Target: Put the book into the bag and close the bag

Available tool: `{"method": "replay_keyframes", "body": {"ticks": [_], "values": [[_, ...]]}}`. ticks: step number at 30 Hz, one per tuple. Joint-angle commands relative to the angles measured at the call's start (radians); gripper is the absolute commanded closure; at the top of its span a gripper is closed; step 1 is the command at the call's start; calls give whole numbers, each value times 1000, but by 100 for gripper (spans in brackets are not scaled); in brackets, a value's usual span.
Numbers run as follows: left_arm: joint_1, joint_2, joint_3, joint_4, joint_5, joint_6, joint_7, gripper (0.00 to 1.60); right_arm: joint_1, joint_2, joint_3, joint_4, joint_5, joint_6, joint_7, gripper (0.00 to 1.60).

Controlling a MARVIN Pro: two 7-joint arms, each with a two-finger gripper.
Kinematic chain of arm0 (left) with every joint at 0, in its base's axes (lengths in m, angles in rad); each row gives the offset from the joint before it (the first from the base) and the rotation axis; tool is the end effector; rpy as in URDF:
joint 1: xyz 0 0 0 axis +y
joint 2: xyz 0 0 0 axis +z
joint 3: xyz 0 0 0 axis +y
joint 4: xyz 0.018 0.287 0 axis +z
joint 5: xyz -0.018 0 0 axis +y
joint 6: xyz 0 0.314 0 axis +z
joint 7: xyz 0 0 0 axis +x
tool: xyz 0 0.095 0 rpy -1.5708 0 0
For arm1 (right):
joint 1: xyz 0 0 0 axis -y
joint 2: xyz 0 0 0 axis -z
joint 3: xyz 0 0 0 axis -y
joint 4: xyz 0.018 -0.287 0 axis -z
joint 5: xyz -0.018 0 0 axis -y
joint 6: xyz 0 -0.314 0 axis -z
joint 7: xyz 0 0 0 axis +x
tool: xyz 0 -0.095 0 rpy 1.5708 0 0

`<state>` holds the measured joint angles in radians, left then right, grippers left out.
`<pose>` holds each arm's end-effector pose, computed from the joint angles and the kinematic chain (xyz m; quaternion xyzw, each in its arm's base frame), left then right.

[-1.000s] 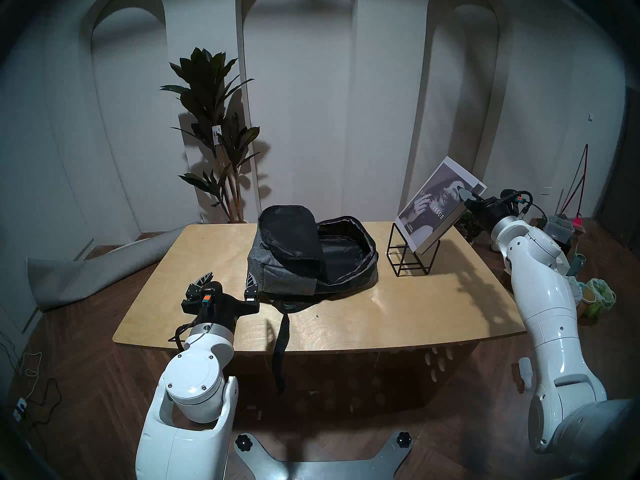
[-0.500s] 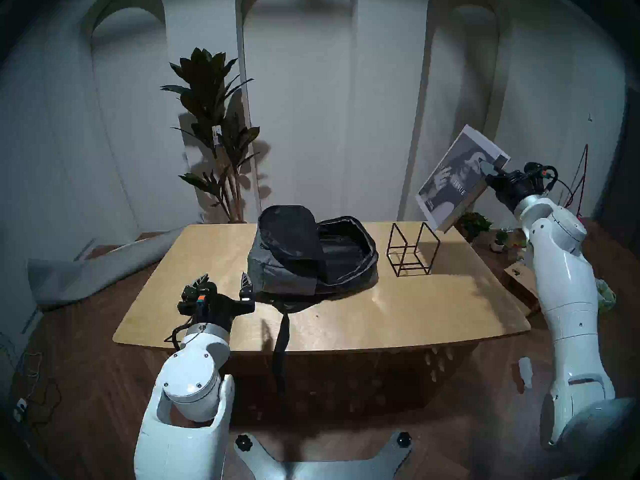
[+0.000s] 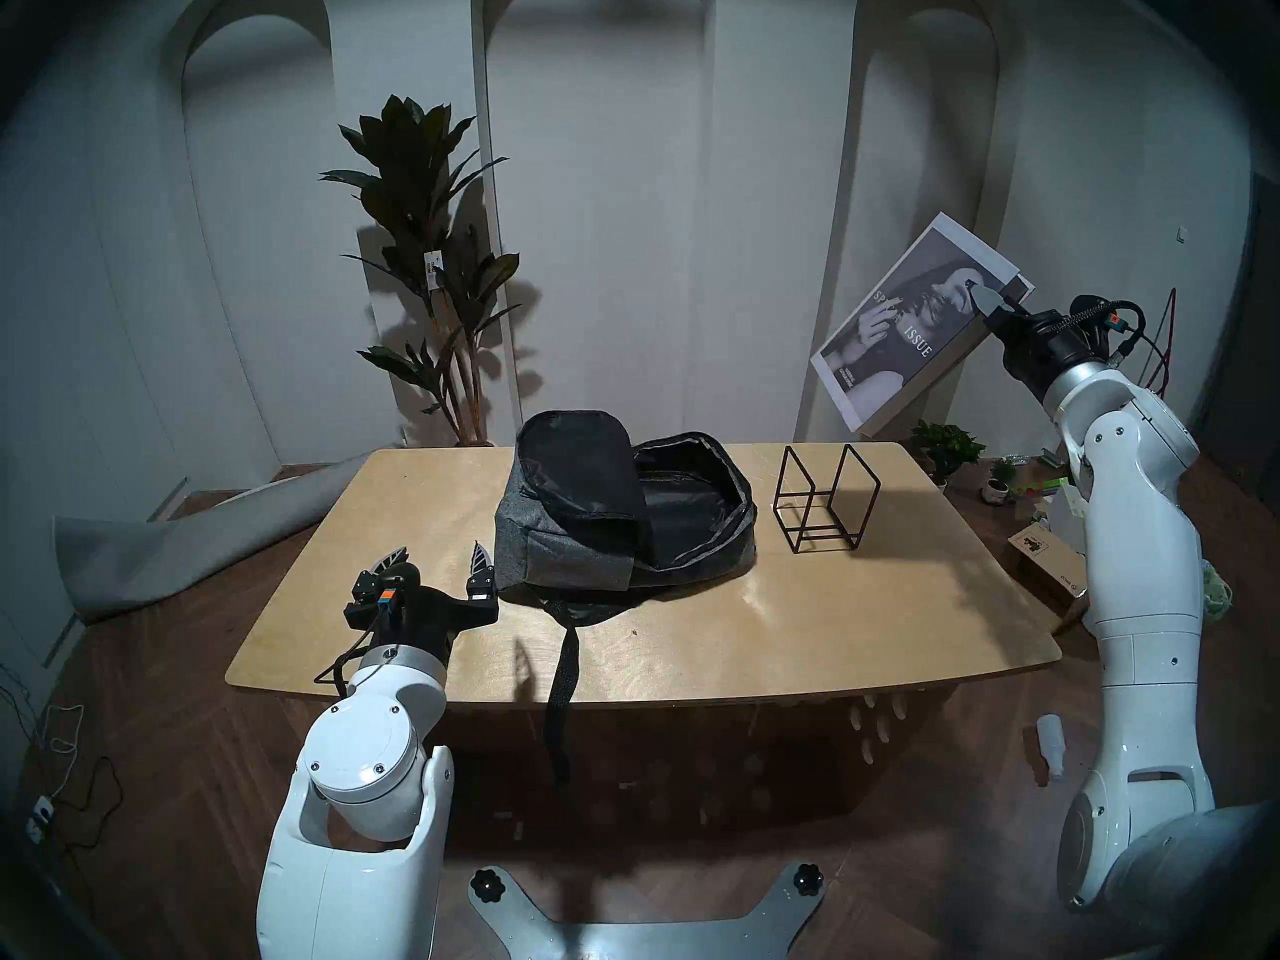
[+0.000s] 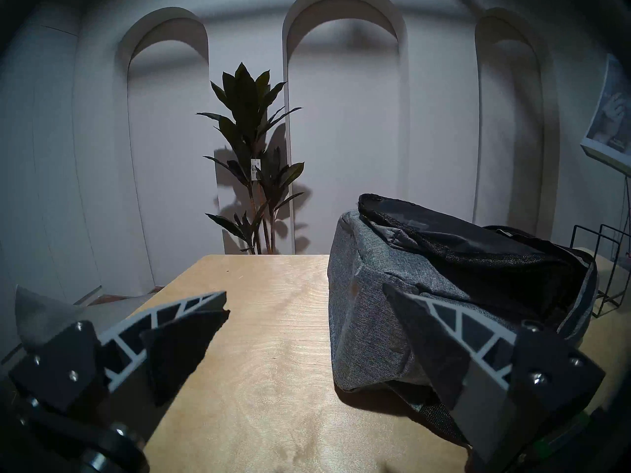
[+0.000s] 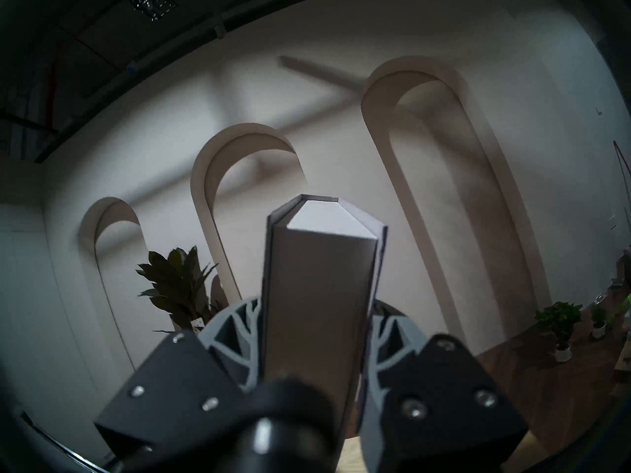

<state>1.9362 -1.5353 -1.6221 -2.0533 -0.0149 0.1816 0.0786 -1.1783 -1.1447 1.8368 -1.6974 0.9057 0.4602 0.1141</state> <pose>0.3223 0.0320 -0.2606 -0.7274 -0.0265 -0.6836 0.0534 0.4655 -0.1775 -0.0431 -0.6022 0.0977 -0.7600 0.2241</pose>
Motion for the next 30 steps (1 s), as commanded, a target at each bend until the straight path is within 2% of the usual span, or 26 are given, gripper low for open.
{"method": "replay_keyframes", "body": {"ticks": [1,4,8,10,13,16,18,19,22,26,30], "values": [[1,3,-4,-25,3,-14,2,0,0,-117,-89,-59,65,-11,-51,160],[7,3,-12,-28,-1,-16,4,0,-17,-159,-155,-38,82,-35,-103,160],[13,3,-19,-30,-3,-17,5,0,-24,-194,-202,-20,95,-66,-150,160],[15,4,-22,-30,-3,-18,5,0,-28,-212,-221,7,137,-83,-166,160],[20,3,-25,-33,0,-21,9,0,-23,-250,-251,40,144,-126,-234,160],[22,3,-29,-35,2,-24,14,0,-18,-284,-272,68,120,-174,-272,160],[22,3,-30,-34,3,-27,18,0,-19,-316,-271,86,112,-203,-275,160],[22,3,-31,-33,3,-28,19,0,-21,-315,-275,98,133,-213,-268,160],[22,3,-32,-31,3,-31,23,0,-20,-340,-280,127,131,-253,-264,160],[21,4,-33,-25,2,-34,26,0,-19,-348,-297,182,137,-296,-218,160],[16,5,-37,-18,-1,-38,29,0,-10,-350,-317,218,123,-320,-209,160]]}}
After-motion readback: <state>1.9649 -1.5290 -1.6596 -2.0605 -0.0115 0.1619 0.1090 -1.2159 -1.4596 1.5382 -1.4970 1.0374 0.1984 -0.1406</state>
